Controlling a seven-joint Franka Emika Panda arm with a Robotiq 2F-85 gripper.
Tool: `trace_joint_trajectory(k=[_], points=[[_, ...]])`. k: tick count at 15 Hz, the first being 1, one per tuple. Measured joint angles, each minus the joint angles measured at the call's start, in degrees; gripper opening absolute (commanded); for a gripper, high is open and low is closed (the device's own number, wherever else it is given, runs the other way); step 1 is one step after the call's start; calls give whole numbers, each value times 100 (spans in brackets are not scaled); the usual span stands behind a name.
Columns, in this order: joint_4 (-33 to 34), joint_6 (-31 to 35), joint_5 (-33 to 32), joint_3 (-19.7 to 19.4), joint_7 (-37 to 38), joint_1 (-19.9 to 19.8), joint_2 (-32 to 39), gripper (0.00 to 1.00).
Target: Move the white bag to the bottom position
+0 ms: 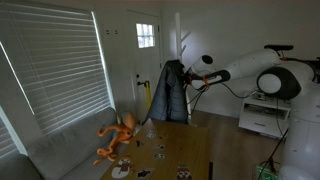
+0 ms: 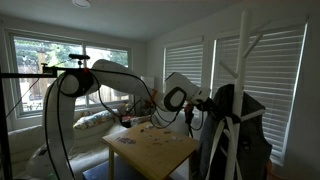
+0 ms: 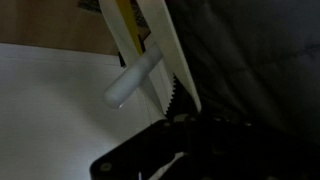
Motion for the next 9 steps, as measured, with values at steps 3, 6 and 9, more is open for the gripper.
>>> trace_joint_trajectory(k=[3,6,9], points=[[33,-120,305,1,-318,-29,84,36],[87,-334,466,10,-483,-42,97,56],[214,-700,621,80,-539,-41,47,77]])
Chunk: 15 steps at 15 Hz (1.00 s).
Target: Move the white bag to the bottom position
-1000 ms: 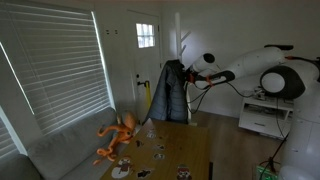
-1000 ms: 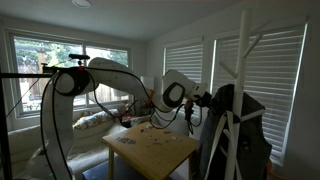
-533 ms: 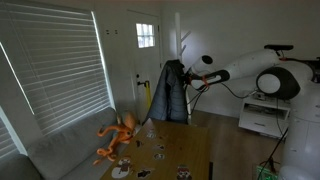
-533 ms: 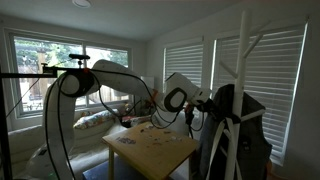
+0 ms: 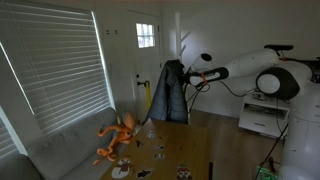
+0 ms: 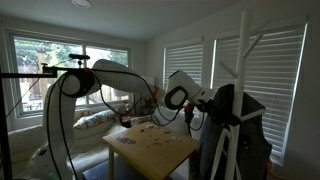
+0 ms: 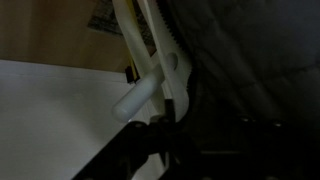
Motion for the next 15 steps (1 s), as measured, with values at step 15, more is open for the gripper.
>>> trace_joint_trajectory(k=[15], points=[[259,-2435,191,-343,-417,536,-819,100]])
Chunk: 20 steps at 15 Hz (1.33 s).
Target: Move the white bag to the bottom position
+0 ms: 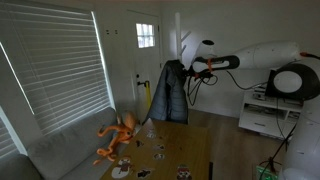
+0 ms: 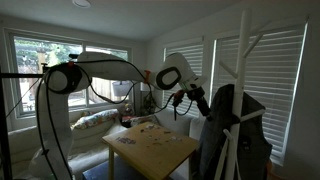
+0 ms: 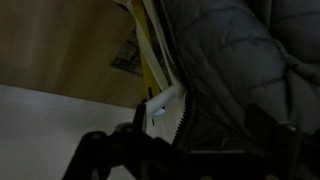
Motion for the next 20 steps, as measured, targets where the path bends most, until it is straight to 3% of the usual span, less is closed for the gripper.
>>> trace_joint_trajectory(k=[3,8,13,20], points=[[-166,-443,0,-2,-240,4,-238,100],[-932,-518,-186,20,-339,40,-713,100],[-1852,-295,-796,180,205,38,-1217,100],[-2603,-441,-907,763,1027,35,-2030,100]])
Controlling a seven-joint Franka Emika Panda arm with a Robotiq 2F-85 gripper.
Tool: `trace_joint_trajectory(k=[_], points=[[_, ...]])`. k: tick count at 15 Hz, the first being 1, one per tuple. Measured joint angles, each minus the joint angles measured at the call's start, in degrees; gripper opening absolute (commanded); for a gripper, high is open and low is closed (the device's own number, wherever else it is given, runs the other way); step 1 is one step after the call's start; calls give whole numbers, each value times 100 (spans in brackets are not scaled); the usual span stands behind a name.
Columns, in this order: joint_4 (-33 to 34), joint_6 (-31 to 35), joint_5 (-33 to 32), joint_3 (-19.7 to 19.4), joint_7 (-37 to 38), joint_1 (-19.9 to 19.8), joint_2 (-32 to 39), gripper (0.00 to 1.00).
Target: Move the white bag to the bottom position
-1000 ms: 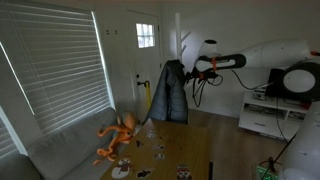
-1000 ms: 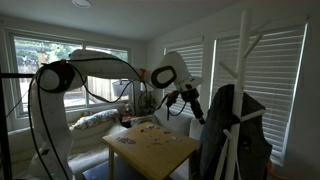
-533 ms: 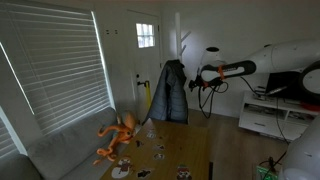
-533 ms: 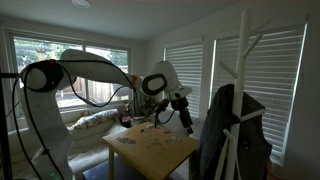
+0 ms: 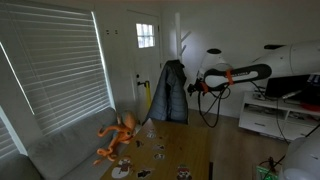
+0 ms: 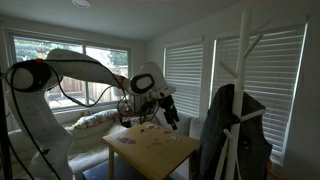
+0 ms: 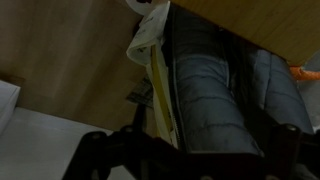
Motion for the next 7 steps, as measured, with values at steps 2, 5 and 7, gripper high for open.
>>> trace_joint_trajectory(k=[2,5,7], points=[[-87,-154,-91,149,211,-6,-255,100],[-157,-393,-258,345,438,-29,-610,100],[-165,-489,-369,455,564,-67,-782,100]])
